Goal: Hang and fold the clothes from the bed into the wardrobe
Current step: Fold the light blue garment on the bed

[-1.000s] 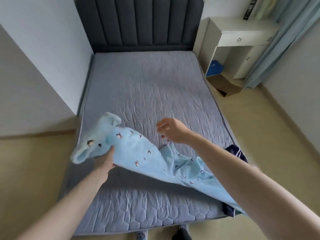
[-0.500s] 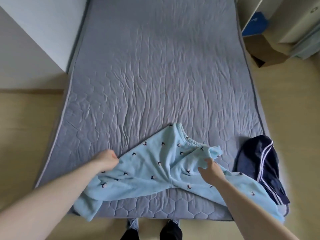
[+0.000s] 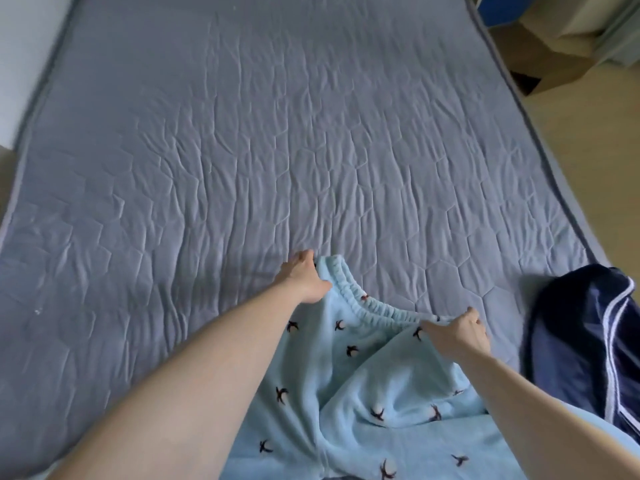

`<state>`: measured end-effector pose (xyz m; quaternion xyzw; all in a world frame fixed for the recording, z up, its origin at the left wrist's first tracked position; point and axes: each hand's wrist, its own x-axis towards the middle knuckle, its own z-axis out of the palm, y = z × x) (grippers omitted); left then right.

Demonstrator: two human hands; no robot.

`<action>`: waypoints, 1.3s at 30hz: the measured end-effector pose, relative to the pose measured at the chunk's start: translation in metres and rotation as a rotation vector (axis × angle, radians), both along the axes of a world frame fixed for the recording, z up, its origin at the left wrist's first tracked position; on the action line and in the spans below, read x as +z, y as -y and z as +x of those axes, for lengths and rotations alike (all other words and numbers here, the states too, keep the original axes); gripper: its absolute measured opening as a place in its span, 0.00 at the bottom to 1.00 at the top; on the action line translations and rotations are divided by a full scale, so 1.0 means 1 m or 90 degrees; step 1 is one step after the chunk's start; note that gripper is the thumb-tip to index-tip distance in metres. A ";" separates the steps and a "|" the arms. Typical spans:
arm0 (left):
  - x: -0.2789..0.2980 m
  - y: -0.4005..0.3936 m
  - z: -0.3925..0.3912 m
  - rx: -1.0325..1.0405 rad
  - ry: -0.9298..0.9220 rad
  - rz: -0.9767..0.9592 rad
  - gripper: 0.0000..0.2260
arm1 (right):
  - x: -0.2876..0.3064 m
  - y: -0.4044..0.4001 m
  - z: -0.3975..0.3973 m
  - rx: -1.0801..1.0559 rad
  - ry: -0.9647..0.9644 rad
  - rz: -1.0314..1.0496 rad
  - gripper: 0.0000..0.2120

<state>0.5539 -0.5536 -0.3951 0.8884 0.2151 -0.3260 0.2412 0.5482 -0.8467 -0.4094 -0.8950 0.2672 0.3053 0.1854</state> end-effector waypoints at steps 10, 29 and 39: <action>0.038 -0.012 -0.009 0.026 -0.052 -0.084 0.12 | 0.050 -0.001 0.024 0.124 -0.138 0.077 0.12; 0.685 -0.215 0.031 0.129 0.451 0.017 0.14 | 0.711 -0.144 0.134 0.459 0.471 0.029 0.20; 0.938 -0.230 0.042 0.240 0.777 0.230 0.03 | 0.922 -0.195 0.168 0.320 0.763 0.121 0.06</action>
